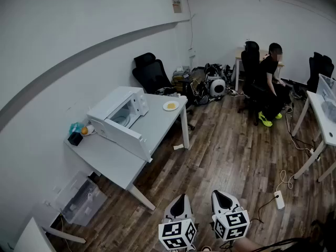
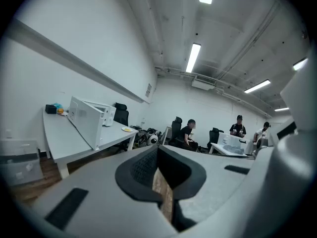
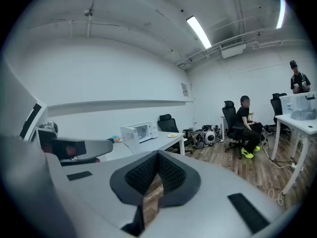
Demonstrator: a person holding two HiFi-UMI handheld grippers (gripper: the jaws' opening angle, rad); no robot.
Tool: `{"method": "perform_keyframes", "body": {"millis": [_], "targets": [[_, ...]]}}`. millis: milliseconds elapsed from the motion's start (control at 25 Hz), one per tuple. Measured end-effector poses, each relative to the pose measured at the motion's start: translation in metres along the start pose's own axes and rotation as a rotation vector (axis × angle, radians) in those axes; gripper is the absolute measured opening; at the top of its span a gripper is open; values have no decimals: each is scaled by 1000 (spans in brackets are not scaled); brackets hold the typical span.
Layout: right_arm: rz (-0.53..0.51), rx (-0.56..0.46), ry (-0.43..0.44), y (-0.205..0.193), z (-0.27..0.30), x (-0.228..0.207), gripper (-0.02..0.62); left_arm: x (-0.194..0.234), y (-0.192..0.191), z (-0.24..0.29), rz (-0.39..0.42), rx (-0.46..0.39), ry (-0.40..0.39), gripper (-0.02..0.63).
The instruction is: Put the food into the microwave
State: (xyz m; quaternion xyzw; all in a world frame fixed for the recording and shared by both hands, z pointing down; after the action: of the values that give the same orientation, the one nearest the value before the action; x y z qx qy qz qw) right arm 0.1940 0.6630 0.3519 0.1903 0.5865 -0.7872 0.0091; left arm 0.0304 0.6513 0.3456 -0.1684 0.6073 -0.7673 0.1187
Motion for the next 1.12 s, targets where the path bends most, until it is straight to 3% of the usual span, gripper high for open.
{"method": "perform_keyframes", "body": {"millis": [560, 1120], "targets": [[24, 20, 17, -9, 18, 16, 15, 26, -1, 2, 6, 6, 10, 2], [70, 44, -49, -20, 57, 32, 15, 73, -2, 24, 33, 29, -36, 2]]}}
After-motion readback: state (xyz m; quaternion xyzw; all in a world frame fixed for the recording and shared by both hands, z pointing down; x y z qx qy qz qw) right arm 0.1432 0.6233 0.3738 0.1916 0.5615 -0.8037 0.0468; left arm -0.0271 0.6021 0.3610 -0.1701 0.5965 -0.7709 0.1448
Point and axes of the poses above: the fingertips, and each gripper's own axes: z forward along the fingers, x to its left, y out of its top, the point moved 8 cm from there along -z, backward along the fingers, and after that the axes turned 9 degrees about z, right-handed, at the moved point
